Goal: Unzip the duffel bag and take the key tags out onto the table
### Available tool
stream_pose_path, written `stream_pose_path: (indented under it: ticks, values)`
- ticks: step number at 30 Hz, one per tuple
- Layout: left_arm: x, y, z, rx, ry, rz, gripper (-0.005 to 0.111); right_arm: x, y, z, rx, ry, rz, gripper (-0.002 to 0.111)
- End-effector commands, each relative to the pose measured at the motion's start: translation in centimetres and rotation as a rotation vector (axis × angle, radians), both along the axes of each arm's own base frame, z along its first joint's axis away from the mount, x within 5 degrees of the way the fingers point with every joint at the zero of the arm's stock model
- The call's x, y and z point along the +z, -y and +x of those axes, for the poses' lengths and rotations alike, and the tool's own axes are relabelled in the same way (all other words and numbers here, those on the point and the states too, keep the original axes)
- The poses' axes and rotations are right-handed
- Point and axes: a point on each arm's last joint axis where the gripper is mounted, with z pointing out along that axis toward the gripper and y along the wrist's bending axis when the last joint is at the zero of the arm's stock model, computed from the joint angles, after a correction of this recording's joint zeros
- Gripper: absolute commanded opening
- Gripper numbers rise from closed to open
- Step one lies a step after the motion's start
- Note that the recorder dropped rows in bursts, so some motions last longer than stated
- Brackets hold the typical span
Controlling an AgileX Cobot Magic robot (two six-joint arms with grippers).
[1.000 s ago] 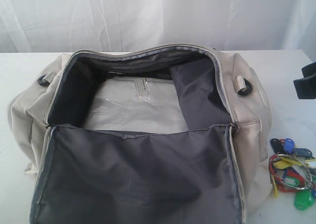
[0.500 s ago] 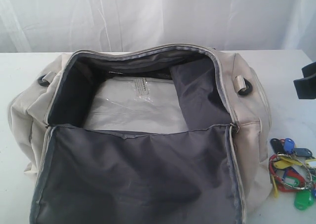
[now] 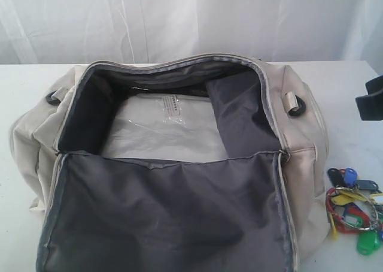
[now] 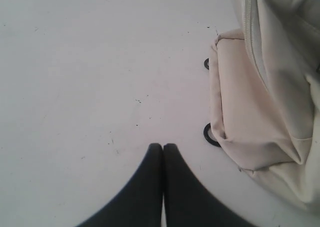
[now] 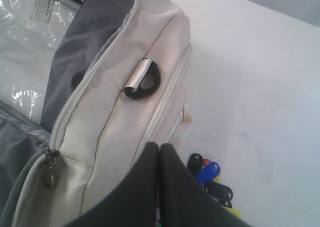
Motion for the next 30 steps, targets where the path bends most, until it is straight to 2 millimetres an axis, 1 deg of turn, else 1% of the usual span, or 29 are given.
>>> stream_pose_path:
  ticks: [1, 12, 30]
  values:
    - [-0.09, 0.06, 0.01, -0.002, 0.005, -0.021, 0.000, -0.02, 0.05, -0.18, 0.007, 0.006, -0.002, 0.000]
    - [-0.15, -0.17, -0.02, -0.008, -0.003, 0.063, 0.000, 0.00, 0.04, -0.17, 0.007, 0.007, -0.002, 0.000]
    - [-0.15, -0.17, -0.02, -0.008, -0.003, 0.063, 0.000, 0.00, 0.04, -0.17, 0.007, 0.007, -0.002, 0.000]
